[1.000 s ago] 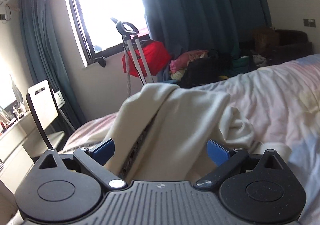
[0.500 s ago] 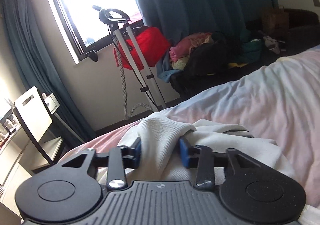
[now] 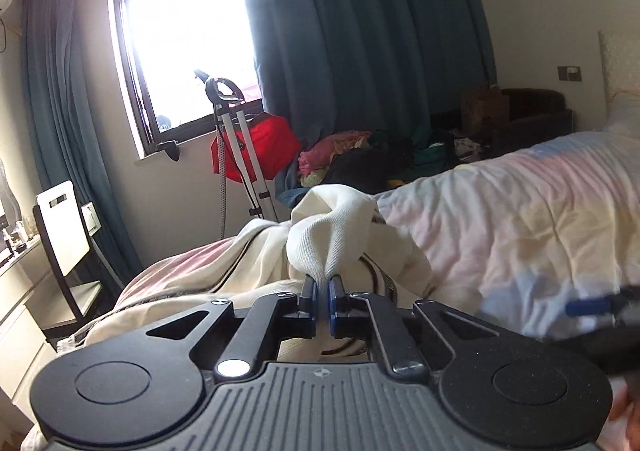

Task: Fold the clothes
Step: 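Grasp the folded sweatpants fabric with the left gripper, then grasp the drawstring waistband with the right gripper while the left gripper holds the fabric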

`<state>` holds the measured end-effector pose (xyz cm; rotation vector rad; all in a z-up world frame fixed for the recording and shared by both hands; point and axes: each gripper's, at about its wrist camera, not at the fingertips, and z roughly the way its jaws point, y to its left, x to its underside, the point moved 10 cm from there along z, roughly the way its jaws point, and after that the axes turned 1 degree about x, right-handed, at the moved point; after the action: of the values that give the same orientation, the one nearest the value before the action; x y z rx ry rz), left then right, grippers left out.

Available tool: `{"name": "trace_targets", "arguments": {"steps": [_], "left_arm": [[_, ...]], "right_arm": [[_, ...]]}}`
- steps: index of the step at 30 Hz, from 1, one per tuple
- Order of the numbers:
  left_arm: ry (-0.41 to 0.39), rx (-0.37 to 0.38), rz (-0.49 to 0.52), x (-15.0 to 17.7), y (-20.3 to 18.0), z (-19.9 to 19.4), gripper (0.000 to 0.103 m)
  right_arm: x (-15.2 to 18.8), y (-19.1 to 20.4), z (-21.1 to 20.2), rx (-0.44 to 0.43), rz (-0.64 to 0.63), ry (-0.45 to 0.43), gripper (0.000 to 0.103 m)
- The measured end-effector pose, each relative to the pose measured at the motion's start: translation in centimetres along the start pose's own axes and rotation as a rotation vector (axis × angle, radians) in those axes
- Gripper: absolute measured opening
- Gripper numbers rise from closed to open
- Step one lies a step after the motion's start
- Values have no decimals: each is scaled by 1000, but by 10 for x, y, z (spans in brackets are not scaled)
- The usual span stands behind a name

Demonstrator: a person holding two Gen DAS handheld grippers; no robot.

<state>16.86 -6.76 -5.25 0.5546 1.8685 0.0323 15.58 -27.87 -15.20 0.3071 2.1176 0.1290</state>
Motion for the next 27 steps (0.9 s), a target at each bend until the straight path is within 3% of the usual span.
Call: {"name": "trace_targets", "arguments": {"steps": [5, 12, 18, 20, 27], "left_arm": [[88, -6, -168, 53, 6, -26, 7], [134, 78, -442, 54, 33, -25, 9], [171, 71, -493, 62, 39, -19, 11], [167, 78, -506, 61, 41, -19, 12], [145, 154, -503, 53, 56, -13, 12]], "right_arm": [[9, -4, -13, -38, 59, 31, 92], [10, -8, -27, -134, 167, 30, 92], [19, -3, -17, -352, 407, 137, 92], [12, 4, -8, -376, 430, 160, 92], [-76, 41, 48, -439, 523, 96, 94]]}}
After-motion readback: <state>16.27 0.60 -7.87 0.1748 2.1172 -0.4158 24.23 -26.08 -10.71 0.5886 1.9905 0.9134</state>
